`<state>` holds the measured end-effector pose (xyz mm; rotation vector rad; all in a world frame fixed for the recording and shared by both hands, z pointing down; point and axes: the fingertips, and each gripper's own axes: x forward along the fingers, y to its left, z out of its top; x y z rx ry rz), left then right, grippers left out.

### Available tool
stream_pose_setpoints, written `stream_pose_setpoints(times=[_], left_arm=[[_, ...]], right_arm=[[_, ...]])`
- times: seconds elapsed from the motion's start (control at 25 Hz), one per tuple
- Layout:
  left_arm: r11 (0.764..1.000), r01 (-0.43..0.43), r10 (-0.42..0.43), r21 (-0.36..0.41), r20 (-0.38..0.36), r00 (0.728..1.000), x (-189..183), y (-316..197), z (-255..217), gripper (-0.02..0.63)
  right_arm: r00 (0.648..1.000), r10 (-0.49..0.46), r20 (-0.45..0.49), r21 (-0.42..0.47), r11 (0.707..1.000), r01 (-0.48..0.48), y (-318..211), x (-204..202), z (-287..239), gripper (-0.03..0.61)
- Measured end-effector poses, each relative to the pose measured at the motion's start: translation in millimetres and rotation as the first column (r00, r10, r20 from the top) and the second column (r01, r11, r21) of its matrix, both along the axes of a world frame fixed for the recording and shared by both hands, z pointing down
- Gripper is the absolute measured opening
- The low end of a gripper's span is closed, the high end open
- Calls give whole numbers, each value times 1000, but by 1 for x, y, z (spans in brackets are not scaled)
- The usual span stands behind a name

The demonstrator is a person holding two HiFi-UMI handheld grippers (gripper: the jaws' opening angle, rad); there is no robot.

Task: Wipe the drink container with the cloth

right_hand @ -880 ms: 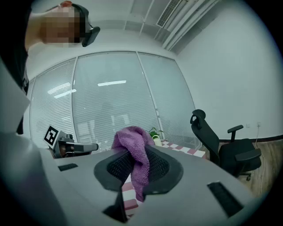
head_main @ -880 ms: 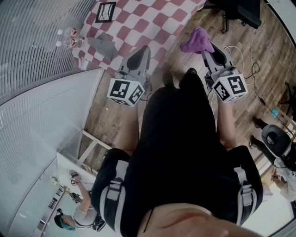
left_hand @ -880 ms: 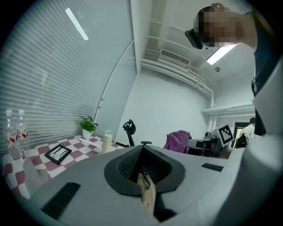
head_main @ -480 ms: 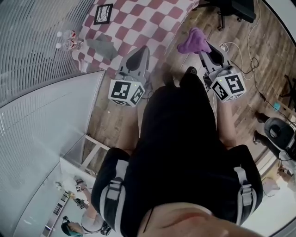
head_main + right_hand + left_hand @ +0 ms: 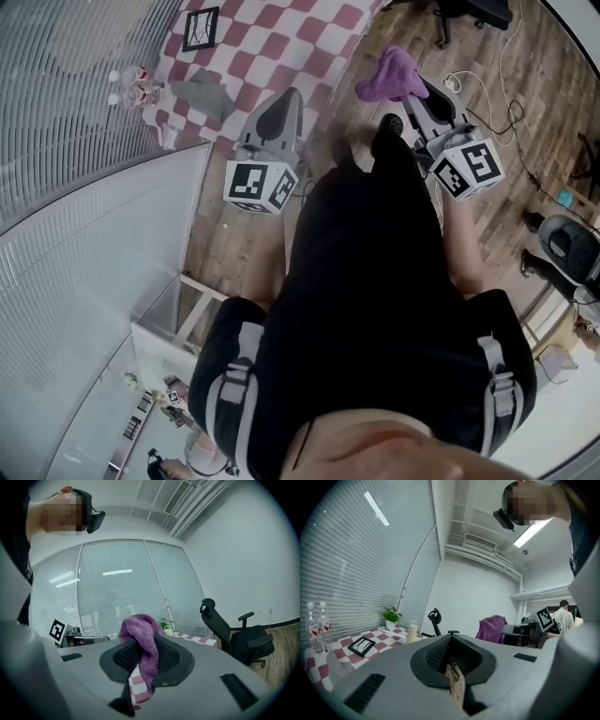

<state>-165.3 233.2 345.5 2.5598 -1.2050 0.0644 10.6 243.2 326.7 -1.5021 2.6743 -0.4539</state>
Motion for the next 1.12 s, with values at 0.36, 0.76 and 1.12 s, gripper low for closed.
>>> stream_pose_setpoints(times=[0.36,0.76,1.12], left_arm=[[999,-24,25,-21,38,999,37,-18,5,32],[998,47,-47,-33,19,999,89,-70,-4,32],[978,209,-208,-13,22,978,128,-124,-8,32]], right_arm=[[998,-58,-32,-31,998,57,-28,18,9,87],[984,-175,-43,-3,985,175,-110,54,4,87],[922,-384,-51,11,923,385,-164,84,-1,87]])
